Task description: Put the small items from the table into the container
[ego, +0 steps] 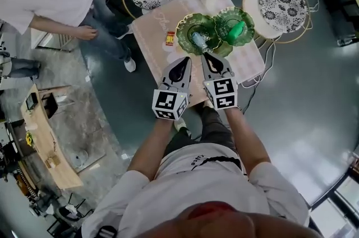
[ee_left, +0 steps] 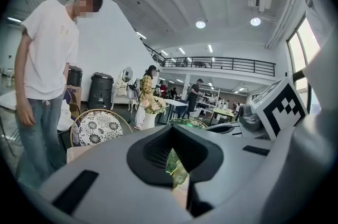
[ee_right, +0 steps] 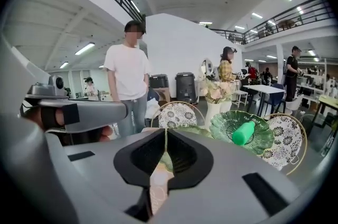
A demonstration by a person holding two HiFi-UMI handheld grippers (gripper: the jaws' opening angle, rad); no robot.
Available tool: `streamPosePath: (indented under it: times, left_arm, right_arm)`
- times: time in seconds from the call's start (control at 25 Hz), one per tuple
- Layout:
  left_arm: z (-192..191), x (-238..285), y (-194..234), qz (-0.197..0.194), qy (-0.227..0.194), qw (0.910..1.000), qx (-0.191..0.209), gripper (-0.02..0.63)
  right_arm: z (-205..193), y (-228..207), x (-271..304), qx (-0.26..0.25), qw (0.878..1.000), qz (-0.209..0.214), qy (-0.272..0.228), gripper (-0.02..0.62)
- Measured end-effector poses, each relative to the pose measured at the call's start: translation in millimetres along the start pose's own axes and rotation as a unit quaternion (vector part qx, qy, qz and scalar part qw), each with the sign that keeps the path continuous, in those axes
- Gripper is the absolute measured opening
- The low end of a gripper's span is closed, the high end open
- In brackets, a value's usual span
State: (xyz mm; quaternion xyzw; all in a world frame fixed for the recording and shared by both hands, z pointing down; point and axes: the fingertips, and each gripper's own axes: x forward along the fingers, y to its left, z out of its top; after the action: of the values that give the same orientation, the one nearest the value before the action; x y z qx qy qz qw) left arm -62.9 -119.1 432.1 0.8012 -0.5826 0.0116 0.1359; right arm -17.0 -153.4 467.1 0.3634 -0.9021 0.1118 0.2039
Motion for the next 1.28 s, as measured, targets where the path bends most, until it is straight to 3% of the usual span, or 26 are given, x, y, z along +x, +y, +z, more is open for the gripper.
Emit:
streamPosePath:
  times: [0.52,1.28]
  left_arm:
    - [28,-83,-26,-0.023,-0.01,0.9997,0.004,0.006]
    - [45,-194,-9,-0.015,-0.062,0.9971,0.042,0.006]
  right_arm:
    - [32,67,-75,0.041,0.997,0.006,-0.065,0.02]
    - [28,168,-108,0.034,0.996,0.008,-0.081,0.02]
